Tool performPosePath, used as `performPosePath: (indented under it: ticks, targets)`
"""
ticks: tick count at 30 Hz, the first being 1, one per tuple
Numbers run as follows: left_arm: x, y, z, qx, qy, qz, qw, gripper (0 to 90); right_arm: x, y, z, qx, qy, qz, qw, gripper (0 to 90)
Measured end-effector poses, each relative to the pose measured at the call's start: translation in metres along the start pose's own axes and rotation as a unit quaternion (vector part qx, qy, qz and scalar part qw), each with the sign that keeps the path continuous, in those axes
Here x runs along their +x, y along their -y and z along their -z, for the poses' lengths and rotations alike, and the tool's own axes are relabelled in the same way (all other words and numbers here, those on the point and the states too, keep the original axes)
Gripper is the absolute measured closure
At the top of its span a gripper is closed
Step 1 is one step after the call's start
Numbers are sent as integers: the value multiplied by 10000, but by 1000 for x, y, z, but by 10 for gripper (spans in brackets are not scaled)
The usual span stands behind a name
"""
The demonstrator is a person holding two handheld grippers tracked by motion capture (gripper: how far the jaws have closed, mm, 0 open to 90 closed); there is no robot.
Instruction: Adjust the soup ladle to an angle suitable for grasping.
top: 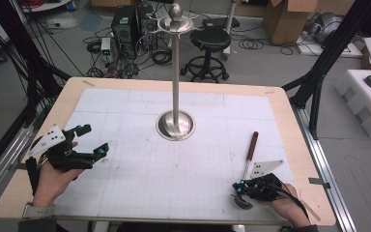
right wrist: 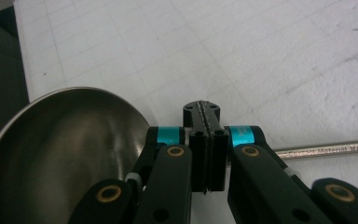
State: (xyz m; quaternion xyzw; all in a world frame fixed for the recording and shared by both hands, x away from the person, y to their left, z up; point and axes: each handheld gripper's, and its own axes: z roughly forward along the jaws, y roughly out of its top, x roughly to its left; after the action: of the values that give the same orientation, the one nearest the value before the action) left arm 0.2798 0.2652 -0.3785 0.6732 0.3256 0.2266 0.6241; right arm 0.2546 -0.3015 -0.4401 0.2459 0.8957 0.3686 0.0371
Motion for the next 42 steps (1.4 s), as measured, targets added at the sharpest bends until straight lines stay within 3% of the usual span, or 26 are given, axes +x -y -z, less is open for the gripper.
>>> performPosePath:
  ticks: [3,4,5,7,8,9,10,14,18,22,32,42]
  targets:
    - [-1,0,-1,-1,4,5,10000,18,0,2,5,-74,92,121,9999,900]
    - [-1,-1,-1,-4,10,5,10000,17,-3,3,13,-286,189,92,9994,900]
    - [-1,-1,-1,-4,10,5,10000,17,-3,3,13,-286,189,92,9994,900]
    - [0,-1,-1,5,4,0,10000,18,-10,7,21,-392,363,-30,9986,900]
    - [0,0,-2,29,3,3,10000,18,-19,13,26,-424,556,-182,9974,900]
    - [0,0,-2,29,3,3,10000,17,-19,13,26,-424,556,-182,9974,900]
    - [0,0,-3,39,-2,-12,10000,17,-26,17,28,-426,745,-325,9958,900]
    - [-1,1,-5,74,15,-21,10000,17,-42,20,26,-398,1007,-533,9927,900]
    - [-1,1,-5,93,12,-16,10000,17,-51,18,23,-415,1101,-544,9916,900]
    - [-1,1,-3,68,7,2,10000,18,-59,13,14,-416,1069,-586,9917,900]
    - [-1,2,0,68,-17,-8,10000,17,-60,4,5,-427,970,-477,9932,900]
    - [-2,3,0,71,-27,0,10000,17,-53,-12,-11,-386,819,-255,9956,900]
